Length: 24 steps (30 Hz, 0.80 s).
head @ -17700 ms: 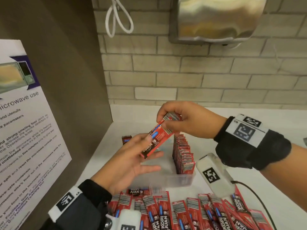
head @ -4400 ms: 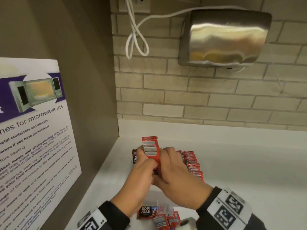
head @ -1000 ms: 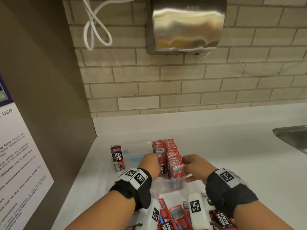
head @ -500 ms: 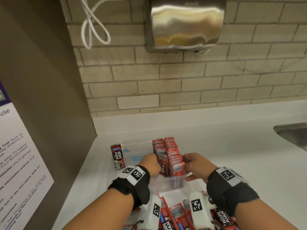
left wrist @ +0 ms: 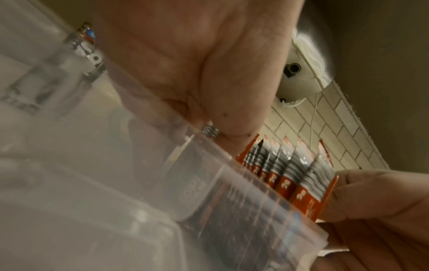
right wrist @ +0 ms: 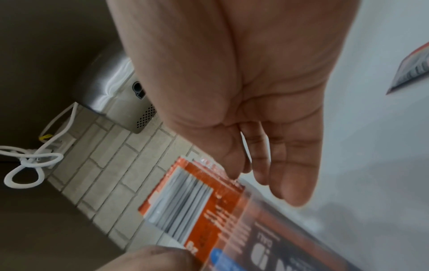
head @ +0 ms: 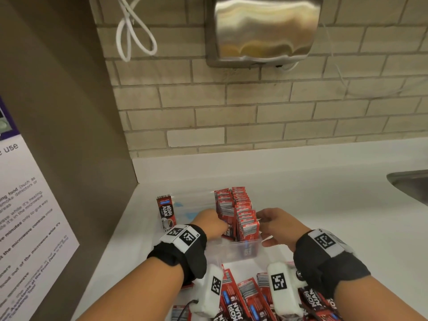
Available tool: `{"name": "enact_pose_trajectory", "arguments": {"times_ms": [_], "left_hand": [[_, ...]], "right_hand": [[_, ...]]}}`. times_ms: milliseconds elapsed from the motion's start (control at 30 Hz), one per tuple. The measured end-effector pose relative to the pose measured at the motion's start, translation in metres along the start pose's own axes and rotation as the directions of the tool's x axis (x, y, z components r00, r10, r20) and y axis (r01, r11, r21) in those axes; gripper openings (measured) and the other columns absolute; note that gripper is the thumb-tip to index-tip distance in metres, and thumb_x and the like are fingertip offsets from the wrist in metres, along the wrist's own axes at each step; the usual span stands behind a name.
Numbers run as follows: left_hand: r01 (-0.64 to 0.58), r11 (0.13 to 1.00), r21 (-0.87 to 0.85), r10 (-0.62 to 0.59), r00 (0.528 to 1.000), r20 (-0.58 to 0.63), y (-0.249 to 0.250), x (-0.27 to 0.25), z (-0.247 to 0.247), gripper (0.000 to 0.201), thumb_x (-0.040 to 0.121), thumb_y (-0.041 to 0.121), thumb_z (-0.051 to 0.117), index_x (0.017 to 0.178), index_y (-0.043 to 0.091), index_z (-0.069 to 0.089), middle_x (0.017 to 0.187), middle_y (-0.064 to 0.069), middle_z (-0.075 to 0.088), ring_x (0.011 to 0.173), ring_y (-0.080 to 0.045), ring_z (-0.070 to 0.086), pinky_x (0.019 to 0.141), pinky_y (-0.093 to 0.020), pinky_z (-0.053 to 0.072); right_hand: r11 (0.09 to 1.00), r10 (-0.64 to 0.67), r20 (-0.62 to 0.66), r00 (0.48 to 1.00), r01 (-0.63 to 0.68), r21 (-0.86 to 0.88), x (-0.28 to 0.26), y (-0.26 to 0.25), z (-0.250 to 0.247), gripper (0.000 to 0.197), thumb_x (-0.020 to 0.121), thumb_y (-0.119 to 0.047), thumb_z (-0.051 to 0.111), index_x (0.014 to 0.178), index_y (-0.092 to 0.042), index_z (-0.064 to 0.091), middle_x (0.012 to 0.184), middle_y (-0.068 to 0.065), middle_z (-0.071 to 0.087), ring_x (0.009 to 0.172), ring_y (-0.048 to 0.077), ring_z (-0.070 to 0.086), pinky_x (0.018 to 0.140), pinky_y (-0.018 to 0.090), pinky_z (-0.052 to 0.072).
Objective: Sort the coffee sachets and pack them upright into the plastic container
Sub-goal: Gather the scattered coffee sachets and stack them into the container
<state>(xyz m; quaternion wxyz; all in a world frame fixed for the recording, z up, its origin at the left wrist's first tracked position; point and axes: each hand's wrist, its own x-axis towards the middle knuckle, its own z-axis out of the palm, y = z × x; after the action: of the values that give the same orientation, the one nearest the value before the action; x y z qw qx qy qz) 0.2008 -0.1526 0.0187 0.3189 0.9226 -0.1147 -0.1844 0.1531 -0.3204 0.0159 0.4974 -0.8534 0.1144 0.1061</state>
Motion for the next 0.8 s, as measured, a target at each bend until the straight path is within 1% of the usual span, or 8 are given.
{"name": "enact_pose_trajectory", "arguments": {"times_ms": [133, 200, 267, 400, 600, 667, 733, 800], "left_hand": [[0.001, 1.0, 0.016, 0.0, 0.999, -0.054, 0.002, -0.022, -0.02, 0.025, 0.091, 0.014, 0.051, 0.068, 0.019, 0.041, 0.076, -0.001, 0.048, 0.089, -0.022, 0.055, 0.074, -0.026, 0.046], [-0.014, 0.999, -0.044, 0.009, 0.994, -0.109, -0.004, -0.04, -0.035, 0.008, 0.089, 0.014, 0.05, 0.092, 0.017, 0.056, 0.098, -0.006, 0.056, 0.102, -0.024, 0.059, 0.087, -0.032, 0.05], [-0.033, 0.983, -0.181, 0.003, 0.986, -0.167, -0.013, -0.064, -0.047, 0.034, 0.091, 0.014, 0.052, 0.125, 0.015, 0.053, 0.117, -0.005, 0.061, 0.106, -0.021, 0.061, 0.09, -0.033, 0.052], [-0.067, 0.909, -0.411, -0.021, 0.978, -0.205, -0.036, -0.131, -0.059, 0.022, 0.089, 0.009, 0.056, 0.107, 0.02, 0.062, 0.089, -0.005, 0.072, 0.069, -0.013, 0.065, 0.059, -0.025, 0.051], [0.156, 0.895, -0.419, -0.196, 0.979, -0.053, -0.103, -0.183, -0.032, 0.011, 0.089, 0.013, 0.06, 0.094, 0.019, 0.067, 0.067, -0.003, 0.069, 0.053, -0.013, 0.06, 0.05, -0.029, 0.048], [0.168, 0.911, -0.376, -0.186, 0.982, -0.013, -0.117, -0.191, -0.019, 0.009, 0.082, 0.029, 0.07, 0.089, 0.033, 0.067, 0.072, 0.004, 0.067, 0.058, -0.009, 0.061, 0.055, -0.029, 0.052], [0.081, 0.953, -0.293, -0.078, 0.997, 0.022, -0.121, -0.199, -0.009, 0.045, 0.056, 0.069, 0.07, 0.096, 0.053, 0.059, 0.087, 0.019, 0.061, 0.071, -0.002, 0.06, 0.065, -0.019, 0.05], [-0.01, 0.981, -0.192, 0.024, 0.997, 0.071, -0.123, -0.203, -0.002, 0.076, 0.034, 0.095, 0.052, 0.104, 0.064, 0.046, 0.1, 0.029, 0.052, 0.091, 0.004, 0.054, 0.072, -0.01, 0.044]], "right_hand": [[0.996, -0.028, -0.17, 0.985, 0.043, 0.083, -0.011, -0.006, -0.012, 0.034, 0.092, -0.002, 0.047, 0.126, -0.006, 0.049, 0.102, 0.009, 0.058, 0.078, 0.02, 0.058, 0.066, 0.028, 0.054], [0.987, -0.069, -0.286, 0.956, 0.107, 0.119, -0.02, -0.013, -0.021, 0.029, 0.09, -0.001, 0.048, 0.118, -0.006, 0.052, 0.096, 0.01, 0.057, 0.076, 0.02, 0.057, 0.065, 0.028, 0.051], [0.975, -0.11, -0.342, 0.933, 0.169, 0.146, -0.033, -0.019, -0.027, 0.021, 0.09, 0.0, 0.049, 0.109, -0.005, 0.054, 0.09, 0.009, 0.056, 0.074, 0.021, 0.055, 0.064, 0.029, 0.049], [0.972, -0.126, -0.245, 0.961, 0.169, 0.164, -0.064, -0.011, -0.023, 0.008, 0.09, -0.004, 0.053, 0.094, -0.009, 0.058, 0.082, 0.005, 0.057, 0.072, 0.022, 0.056, 0.065, 0.033, 0.049], [1.0, -0.014, -0.192, 0.981, 0.013, -0.006, -0.109, 0.034, -0.007, 0.005, 0.088, -0.016, 0.059, 0.09, -0.02, 0.062, 0.085, 0.001, 0.064, 0.076, 0.021, 0.064, 0.081, 0.045, 0.055], [0.997, 0.001, -0.116, 0.993, -0.01, -0.076, -0.128, 0.041, 0.008, 0.005, 0.087, -0.02, 0.061, 0.089, -0.024, 0.061, 0.086, -0.002, 0.066, 0.073, 0.018, 0.065, 0.076, 0.033, 0.055], [0.987, 0.018, -0.009, 1.0, -0.02, -0.161, -0.147, 0.044, 0.026, 0.009, 0.085, -0.024, 0.063, 0.092, -0.029, 0.06, 0.087, -0.006, 0.065, 0.074, 0.016, 0.066, 0.071, 0.025, 0.052], [0.978, 0.023, 0.04, 0.999, -0.014, -0.207, -0.161, 0.046, 0.036, 0.017, 0.082, -0.029, 0.067, 0.095, -0.034, 0.057, 0.091, -0.008, 0.062, 0.078, 0.012, 0.064, 0.067, 0.018, 0.049]]}}
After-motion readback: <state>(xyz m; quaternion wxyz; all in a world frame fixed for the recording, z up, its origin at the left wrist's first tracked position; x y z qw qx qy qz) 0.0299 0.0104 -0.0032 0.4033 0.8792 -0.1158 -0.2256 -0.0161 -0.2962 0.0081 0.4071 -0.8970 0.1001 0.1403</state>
